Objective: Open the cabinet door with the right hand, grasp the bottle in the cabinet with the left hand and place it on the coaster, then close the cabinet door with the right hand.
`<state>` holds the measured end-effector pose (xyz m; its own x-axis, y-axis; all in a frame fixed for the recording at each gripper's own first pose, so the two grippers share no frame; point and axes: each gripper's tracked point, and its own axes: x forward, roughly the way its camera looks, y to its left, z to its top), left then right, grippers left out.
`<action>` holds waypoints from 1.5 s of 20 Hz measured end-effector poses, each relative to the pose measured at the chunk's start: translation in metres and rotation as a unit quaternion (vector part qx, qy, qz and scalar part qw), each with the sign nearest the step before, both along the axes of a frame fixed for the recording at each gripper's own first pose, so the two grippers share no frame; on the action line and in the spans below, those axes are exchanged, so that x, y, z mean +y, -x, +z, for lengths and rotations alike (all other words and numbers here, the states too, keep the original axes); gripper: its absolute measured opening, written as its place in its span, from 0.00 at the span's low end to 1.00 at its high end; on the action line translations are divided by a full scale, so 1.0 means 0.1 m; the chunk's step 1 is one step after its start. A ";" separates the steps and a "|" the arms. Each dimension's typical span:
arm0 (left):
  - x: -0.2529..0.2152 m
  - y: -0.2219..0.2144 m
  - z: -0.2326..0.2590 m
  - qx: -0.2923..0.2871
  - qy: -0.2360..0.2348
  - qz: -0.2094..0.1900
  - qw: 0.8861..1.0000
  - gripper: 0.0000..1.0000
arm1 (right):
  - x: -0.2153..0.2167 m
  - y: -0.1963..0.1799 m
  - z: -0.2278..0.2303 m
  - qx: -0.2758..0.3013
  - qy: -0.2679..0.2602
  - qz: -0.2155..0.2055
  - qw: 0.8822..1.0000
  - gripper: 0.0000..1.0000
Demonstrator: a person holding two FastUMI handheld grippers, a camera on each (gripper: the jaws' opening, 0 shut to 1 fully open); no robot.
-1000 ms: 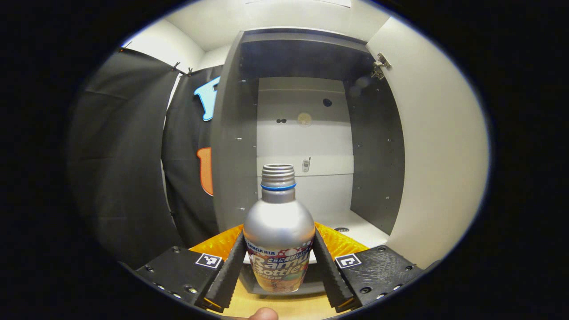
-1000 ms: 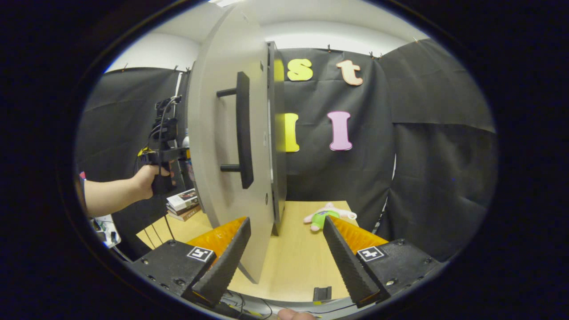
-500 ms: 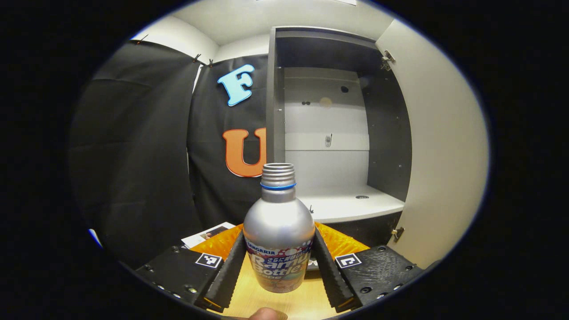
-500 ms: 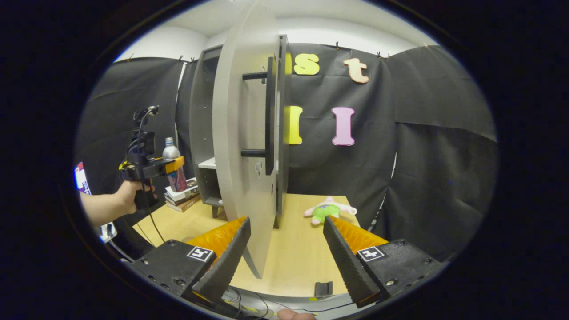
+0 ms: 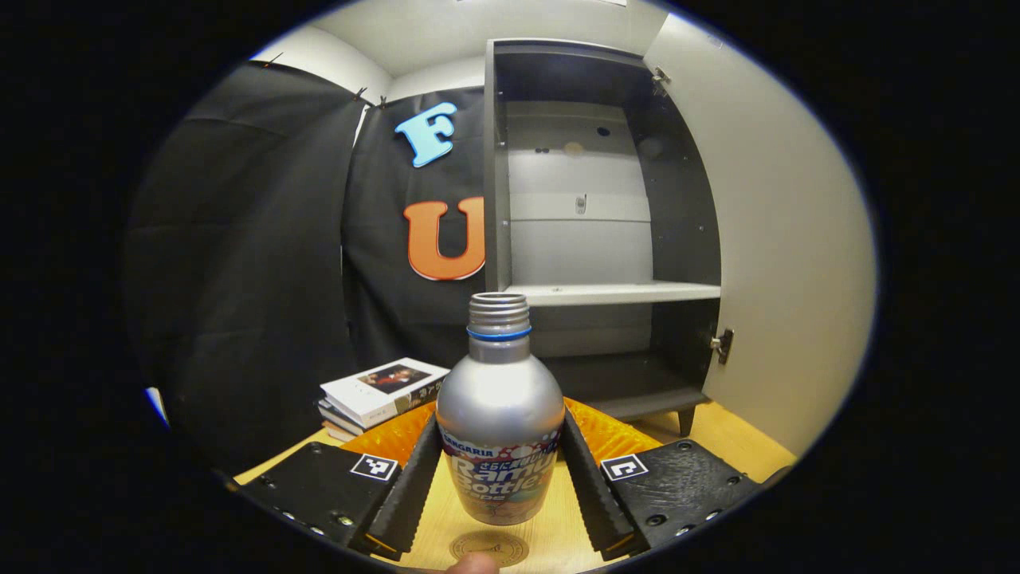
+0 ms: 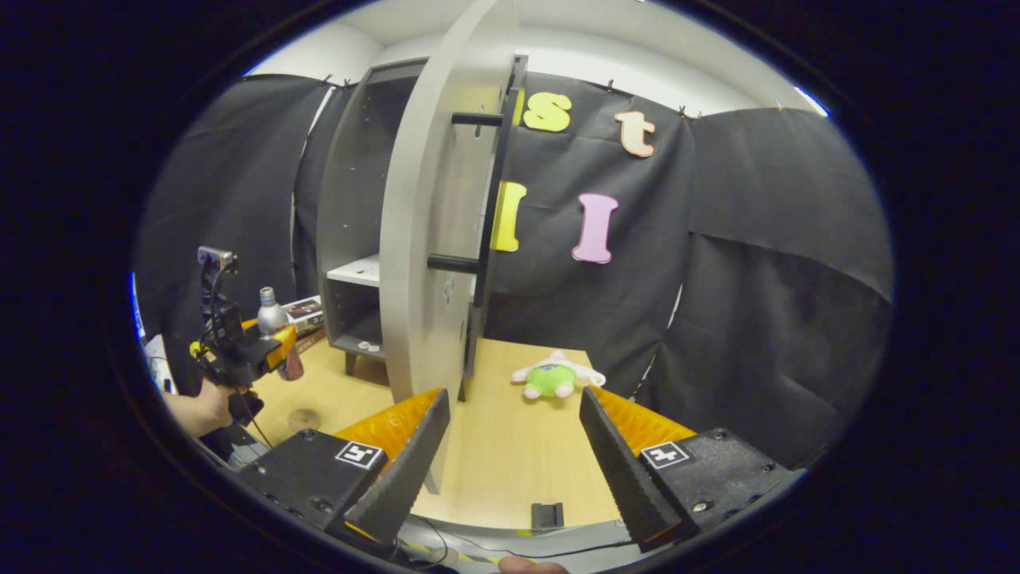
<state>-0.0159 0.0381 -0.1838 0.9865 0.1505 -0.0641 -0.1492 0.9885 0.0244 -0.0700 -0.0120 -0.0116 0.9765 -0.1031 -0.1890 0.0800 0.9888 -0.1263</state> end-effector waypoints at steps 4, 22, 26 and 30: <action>0.16 0.07 -0.62 0.027 0.029 0.020 0.999 0.77 | 0.05 -0.12 -0.16 0.026 0.038 -0.002 0.999 1.00; 0.27 0.28 -1.24 0.016 0.000 0.063 0.998 0.84 | -0.11 -0.34 -0.49 0.097 0.048 -0.019 0.994 1.00; 0.21 0.25 -0.98 -0.026 0.061 0.057 0.996 0.89 | -0.09 -0.36 -0.53 0.098 0.051 -0.012 0.994 0.97; 0.39 0.35 -0.76 -0.015 0.032 0.089 0.995 0.94 | -0.10 -0.37 -0.61 0.102 0.023 -0.006 0.994 1.00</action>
<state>-0.0506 0.0775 -0.2595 0.9459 0.3204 -0.0503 -0.3226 0.9455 -0.0443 -0.0328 -0.0219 -0.0725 0.9169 -0.1279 -0.3780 0.0602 0.9807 -0.1859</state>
